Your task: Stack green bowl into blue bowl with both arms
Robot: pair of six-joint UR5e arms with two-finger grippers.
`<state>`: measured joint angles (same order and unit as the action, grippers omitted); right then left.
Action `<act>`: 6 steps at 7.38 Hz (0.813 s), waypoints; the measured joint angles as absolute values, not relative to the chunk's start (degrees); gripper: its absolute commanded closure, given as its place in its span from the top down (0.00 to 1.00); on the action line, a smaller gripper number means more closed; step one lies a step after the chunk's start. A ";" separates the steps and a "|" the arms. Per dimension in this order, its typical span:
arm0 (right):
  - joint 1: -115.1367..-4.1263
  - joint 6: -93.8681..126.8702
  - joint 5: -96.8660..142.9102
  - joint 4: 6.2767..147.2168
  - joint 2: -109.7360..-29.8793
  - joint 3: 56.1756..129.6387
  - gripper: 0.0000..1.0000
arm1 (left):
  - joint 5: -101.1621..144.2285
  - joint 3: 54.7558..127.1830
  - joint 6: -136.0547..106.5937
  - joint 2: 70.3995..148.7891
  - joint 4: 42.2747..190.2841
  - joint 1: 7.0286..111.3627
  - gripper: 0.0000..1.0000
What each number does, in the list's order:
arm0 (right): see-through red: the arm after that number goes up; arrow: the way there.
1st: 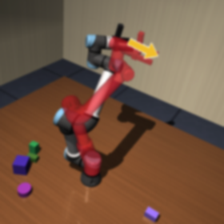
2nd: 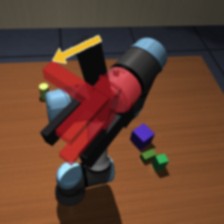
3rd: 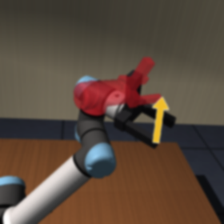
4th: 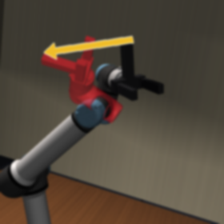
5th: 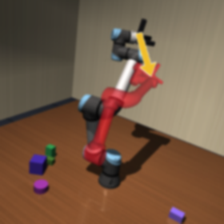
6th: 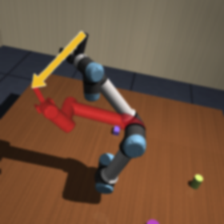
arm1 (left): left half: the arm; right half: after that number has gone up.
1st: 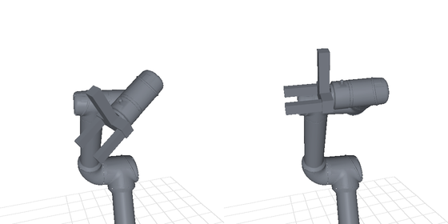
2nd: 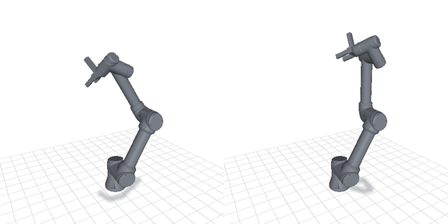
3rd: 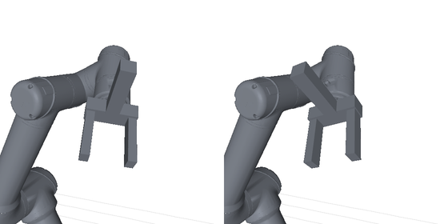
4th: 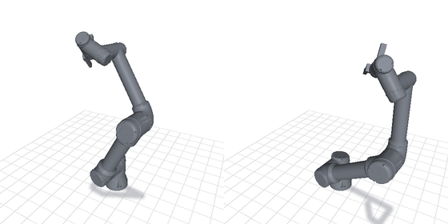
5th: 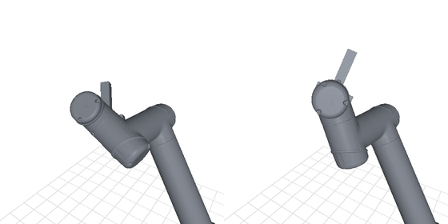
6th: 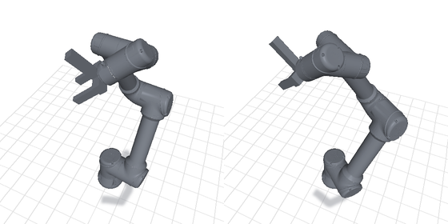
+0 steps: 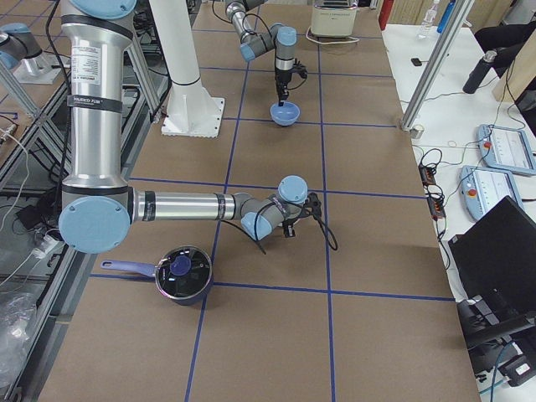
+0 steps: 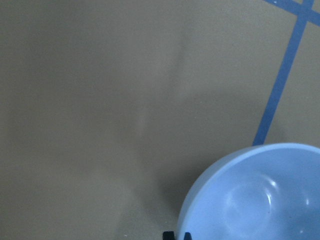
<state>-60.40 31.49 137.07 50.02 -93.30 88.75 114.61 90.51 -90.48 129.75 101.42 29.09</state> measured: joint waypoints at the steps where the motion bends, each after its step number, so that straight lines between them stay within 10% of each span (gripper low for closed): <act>1: -60.39 31.49 137.09 50.06 -93.22 88.76 0.30 | 114.61 90.55 -90.45 129.78 101.41 29.09 0.06; 3: -60.38 31.49 137.24 50.13 -93.09 89.06 0.27 | 114.61 90.63 -90.44 129.81 101.37 29.09 0.15; 5: -60.39 31.51 137.60 50.42 -92.99 90.12 0.27 | 114.59 90.65 -90.32 129.78 101.62 29.09 0.68; 6: -60.43 31.51 137.86 50.49 -92.91 90.32 0.27 | 114.29 90.57 -90.19 129.71 102.03 29.09 0.72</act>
